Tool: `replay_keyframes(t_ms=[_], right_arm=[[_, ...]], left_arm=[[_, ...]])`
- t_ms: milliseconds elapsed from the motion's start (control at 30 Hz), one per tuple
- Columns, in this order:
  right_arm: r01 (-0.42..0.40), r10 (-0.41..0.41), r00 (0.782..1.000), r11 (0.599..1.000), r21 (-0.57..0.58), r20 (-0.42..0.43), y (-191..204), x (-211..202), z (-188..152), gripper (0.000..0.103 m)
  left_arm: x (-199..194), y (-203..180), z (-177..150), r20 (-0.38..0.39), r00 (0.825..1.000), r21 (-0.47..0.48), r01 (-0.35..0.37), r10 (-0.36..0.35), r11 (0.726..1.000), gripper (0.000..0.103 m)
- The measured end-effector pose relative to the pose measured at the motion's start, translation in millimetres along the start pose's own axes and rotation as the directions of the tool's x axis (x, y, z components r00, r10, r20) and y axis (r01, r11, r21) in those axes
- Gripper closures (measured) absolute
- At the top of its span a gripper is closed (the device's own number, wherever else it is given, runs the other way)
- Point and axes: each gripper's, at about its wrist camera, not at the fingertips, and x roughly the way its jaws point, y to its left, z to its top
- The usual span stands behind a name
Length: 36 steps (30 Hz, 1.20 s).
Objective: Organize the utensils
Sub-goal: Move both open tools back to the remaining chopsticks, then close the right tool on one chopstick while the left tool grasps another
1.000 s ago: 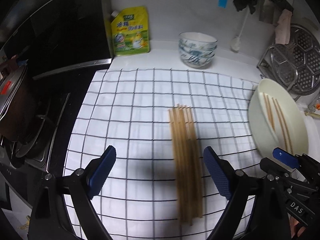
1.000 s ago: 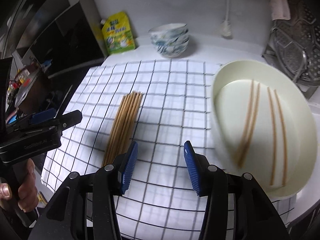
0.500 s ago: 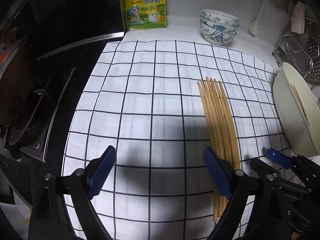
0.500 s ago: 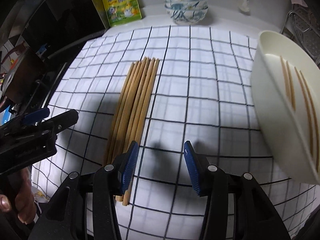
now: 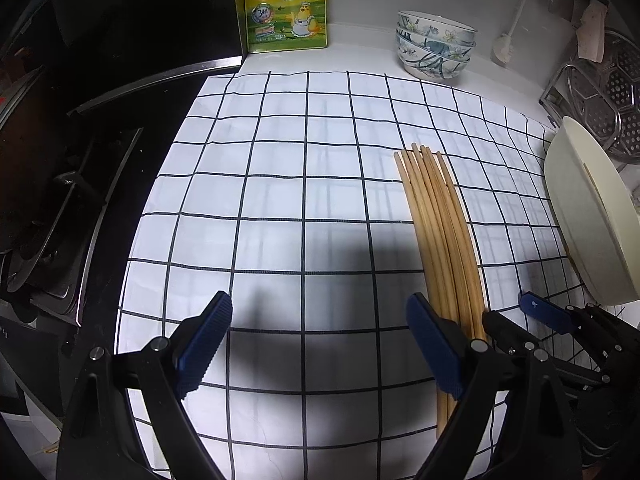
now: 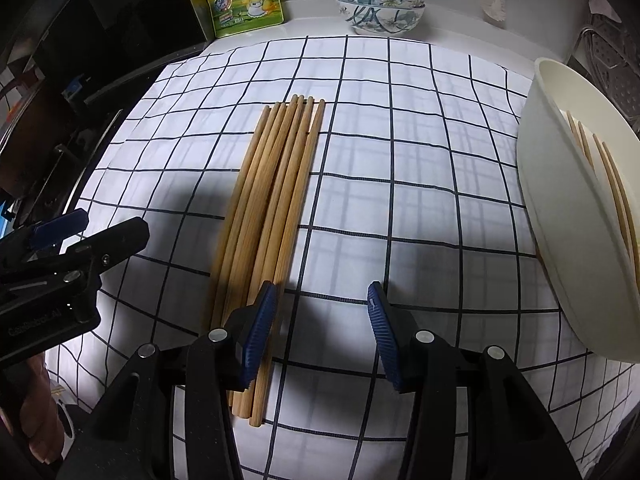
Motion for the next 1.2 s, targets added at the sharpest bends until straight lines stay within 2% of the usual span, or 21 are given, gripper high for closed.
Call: replay_keyframes(t_ms=[433, 567, 733, 933, 1200], right_arm=[[0.074, -0.075, 0.997, 0.997, -0.034, -0.019, -6.6, -0.7, -2.8, 0.057], [0.04, -0.039, 0.999, 0.999, 0.011, -0.012, -19.1, -3.9, -5.6, 0.057], [0.003, -0.002, 1.0, 1.0, -0.019, 0.009, -10.5, -7.5, -2.9, 0.057], [0.042, -0.043, 0.999, 0.997, -0.071, -0.011, 1.7, 3.2, -5.0, 0.057], [0.061, -0.061, 0.998, 0.998, -0.011, -0.014, -31.9, -2.2, -8.0, 0.057]], left_arm=[[6.7, -14.9, -2.4, -0.017, 0.999, 0.028, 0.033, -0.033, 0.999, 0.016], [8.5, -16.2, -3.5, -0.023, 0.999, 0.026, 0.032, -0.031, 0.999, 0.016], [8.5, -15.3, -3.0, -0.021, 0.999, 0.02, 0.027, -0.026, 0.999, 0.016], [10.1, -13.7, -3.1, -0.024, 1.0, 0.015, 0.02, -0.02, 1.0, 0.016], [21.1, -24.0, -5.8, -0.057, 0.998, 0.004, 0.042, -0.042, 0.999, 0.016]])
